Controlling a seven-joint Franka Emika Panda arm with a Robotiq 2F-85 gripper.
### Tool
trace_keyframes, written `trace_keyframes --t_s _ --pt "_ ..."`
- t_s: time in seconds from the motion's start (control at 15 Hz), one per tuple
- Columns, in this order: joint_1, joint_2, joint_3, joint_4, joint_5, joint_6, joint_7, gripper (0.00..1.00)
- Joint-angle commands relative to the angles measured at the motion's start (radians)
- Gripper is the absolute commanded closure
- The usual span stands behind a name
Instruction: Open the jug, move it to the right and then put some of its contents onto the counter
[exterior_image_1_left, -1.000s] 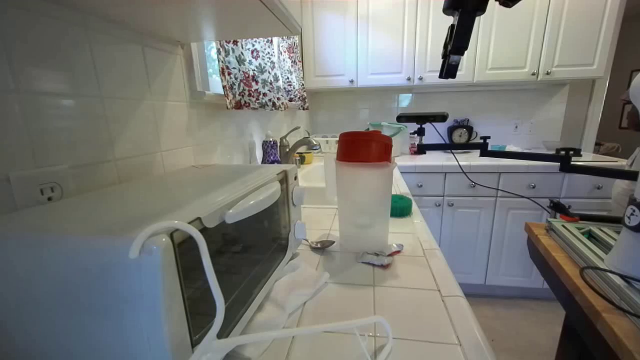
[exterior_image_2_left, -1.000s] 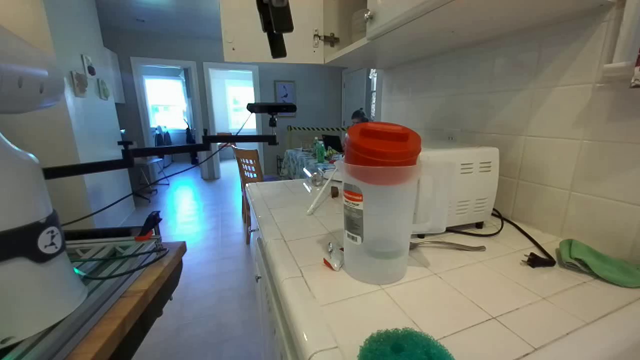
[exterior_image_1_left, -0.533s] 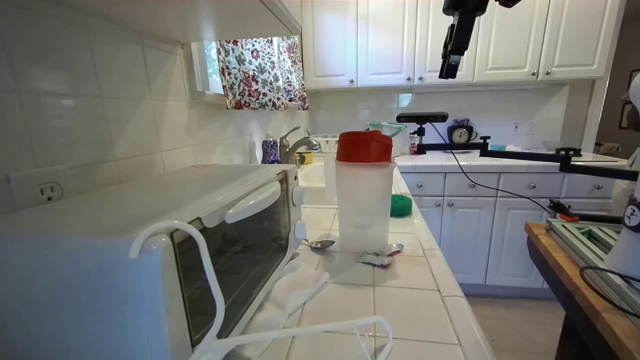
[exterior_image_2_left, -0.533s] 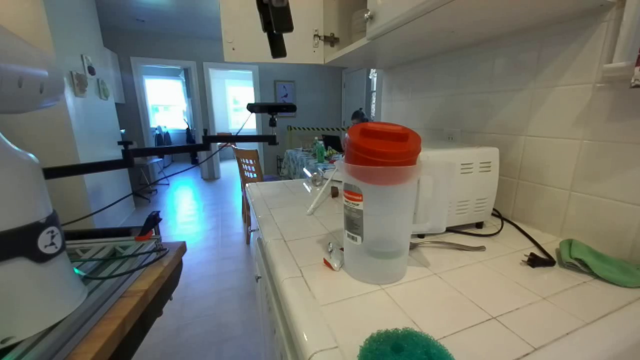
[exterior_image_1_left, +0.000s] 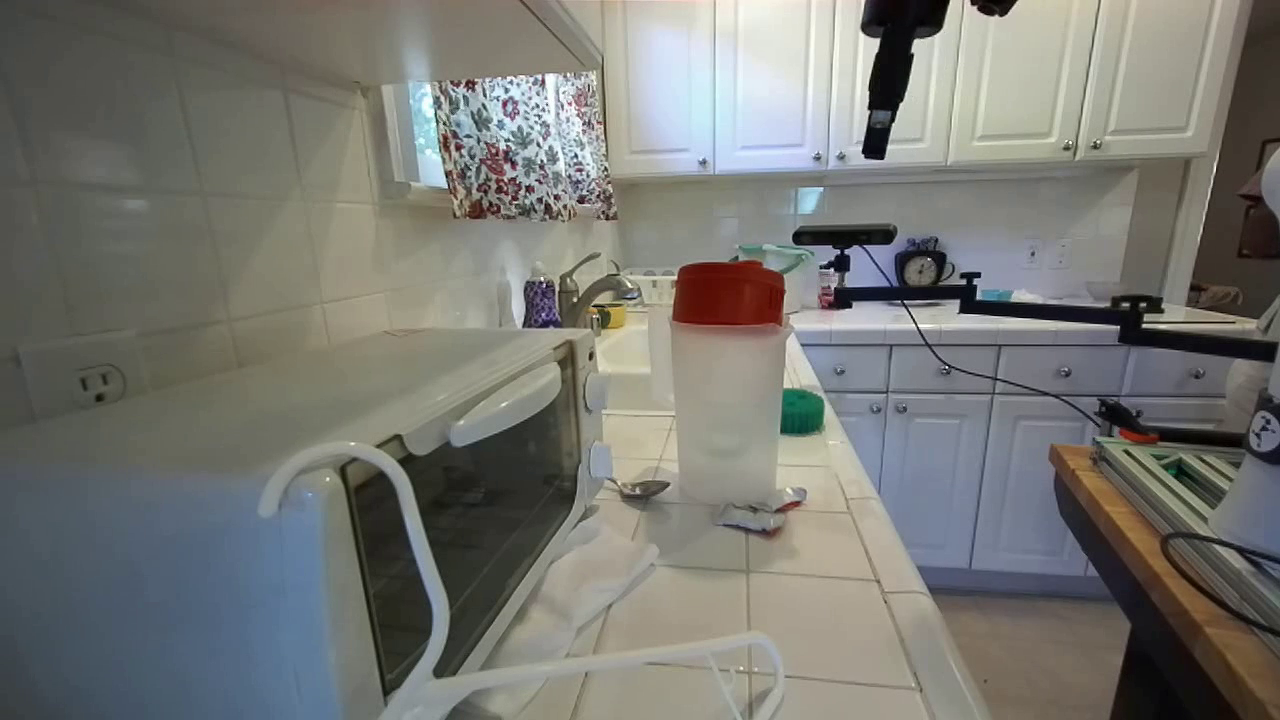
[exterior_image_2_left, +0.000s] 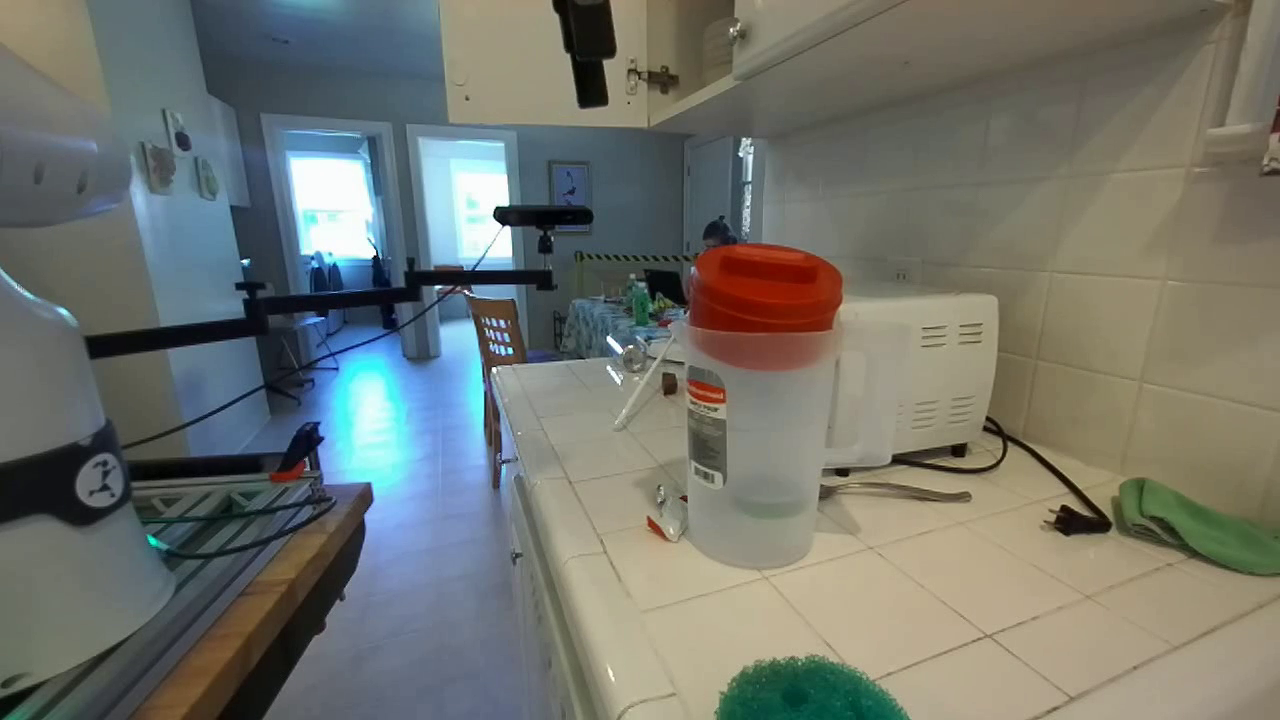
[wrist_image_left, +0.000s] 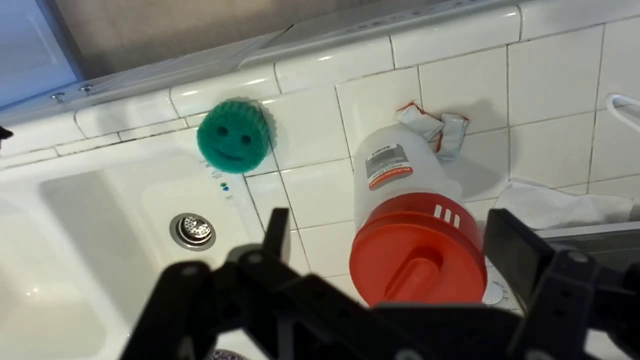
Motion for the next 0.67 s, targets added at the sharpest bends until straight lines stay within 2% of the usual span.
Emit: trace_keyframes --t_s 0.0,0.4,0.53,0.6 --pt "0.007 0.170 -0.036 0.148 0.061 -0.061 -0.018 0.00" --pt "0.020 0.407 -0.038 0.335 0.152 -0.105 -0.043 0.00" --pt "0.017 0.459 -0.014 0.369 0.134 -0.116 0.025 0.00" --pt "0.015 0.411 -0.017 0.312 0.126 -0.066 -0.005 0.00"
